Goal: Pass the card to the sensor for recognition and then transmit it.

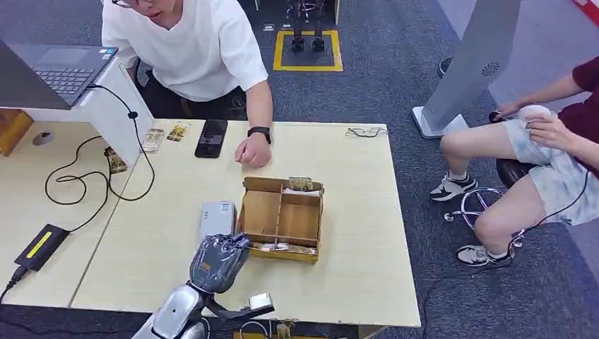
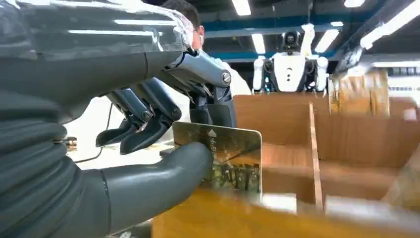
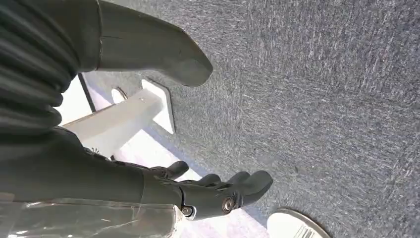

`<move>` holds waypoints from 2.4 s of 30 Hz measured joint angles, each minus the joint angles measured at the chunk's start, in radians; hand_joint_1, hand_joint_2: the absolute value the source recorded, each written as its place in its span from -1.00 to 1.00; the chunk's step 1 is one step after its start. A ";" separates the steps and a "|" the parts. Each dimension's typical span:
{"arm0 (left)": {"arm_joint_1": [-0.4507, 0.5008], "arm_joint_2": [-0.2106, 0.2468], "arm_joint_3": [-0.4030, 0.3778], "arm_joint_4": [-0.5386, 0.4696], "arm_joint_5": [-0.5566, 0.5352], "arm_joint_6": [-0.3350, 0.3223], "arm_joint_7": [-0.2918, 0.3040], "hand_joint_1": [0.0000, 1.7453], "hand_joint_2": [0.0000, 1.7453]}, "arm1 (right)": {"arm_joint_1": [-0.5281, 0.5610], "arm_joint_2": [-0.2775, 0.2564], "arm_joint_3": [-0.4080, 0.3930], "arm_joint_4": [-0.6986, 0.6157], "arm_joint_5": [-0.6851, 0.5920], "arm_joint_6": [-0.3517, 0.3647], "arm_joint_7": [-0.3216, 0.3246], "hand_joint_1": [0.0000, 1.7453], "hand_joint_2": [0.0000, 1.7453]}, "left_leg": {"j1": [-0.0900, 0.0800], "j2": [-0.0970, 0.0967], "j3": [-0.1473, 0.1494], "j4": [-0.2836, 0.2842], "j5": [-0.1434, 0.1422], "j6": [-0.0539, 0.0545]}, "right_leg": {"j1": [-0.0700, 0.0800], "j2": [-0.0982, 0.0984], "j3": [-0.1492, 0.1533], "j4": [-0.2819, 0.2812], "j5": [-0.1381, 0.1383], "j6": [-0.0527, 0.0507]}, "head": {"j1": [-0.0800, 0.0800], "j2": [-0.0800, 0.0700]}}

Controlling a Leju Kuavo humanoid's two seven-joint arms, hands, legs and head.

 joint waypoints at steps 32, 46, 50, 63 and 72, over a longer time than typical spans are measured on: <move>-0.299 -0.079 0.040 -0.128 0.252 -0.028 0.017 1.00 1.00 | -0.028 0.003 0.053 0.021 0.000 -0.010 0.025 -1.00 1.00 | 0.000 0.000 -0.001 0.000 0.001 0.000 | 0.000 0.000 0.000 0.000 0.001 -0.001 | 0.000 0.000; -0.529 -0.150 0.048 0.094 0.266 -0.074 0.080 1.00 1.00 | -0.058 0.003 0.113 0.030 0.000 0.003 0.039 -1.00 1.00 | 0.000 0.000 -0.001 0.001 0.002 0.000 | 0.000 0.001 -0.001 0.000 0.002 0.000 | 0.000 0.000; -0.569 -0.166 0.048 0.153 0.257 -0.080 0.110 1.00 1.00 | -0.061 0.003 0.133 0.030 0.000 0.002 0.058 -1.00 1.00 | 0.000 0.000 -0.001 0.001 0.002 0.000 | 0.000 0.001 -0.001 0.000 0.002 0.000 | 0.000 0.000; -0.642 -0.196 0.056 0.312 0.274 -0.082 0.142 1.00 1.00 | -0.060 0.003 0.239 0.030 -0.015 -0.002 0.085 -1.00 1.00 | 0.000 0.000 -0.001 0.001 0.002 0.000 | 0.000 0.001 -0.001 0.000 0.002 0.000 | 0.000 0.000; -0.645 -0.202 0.057 0.343 0.274 -0.083 0.141 1.00 1.00 | -0.060 0.003 0.245 0.030 -0.014 -0.002 0.085 -1.00 1.00 | 0.000 0.000 -0.001 0.001 0.002 0.000 | 0.000 0.001 -0.001 0.000 0.002 0.000 | 0.000 0.000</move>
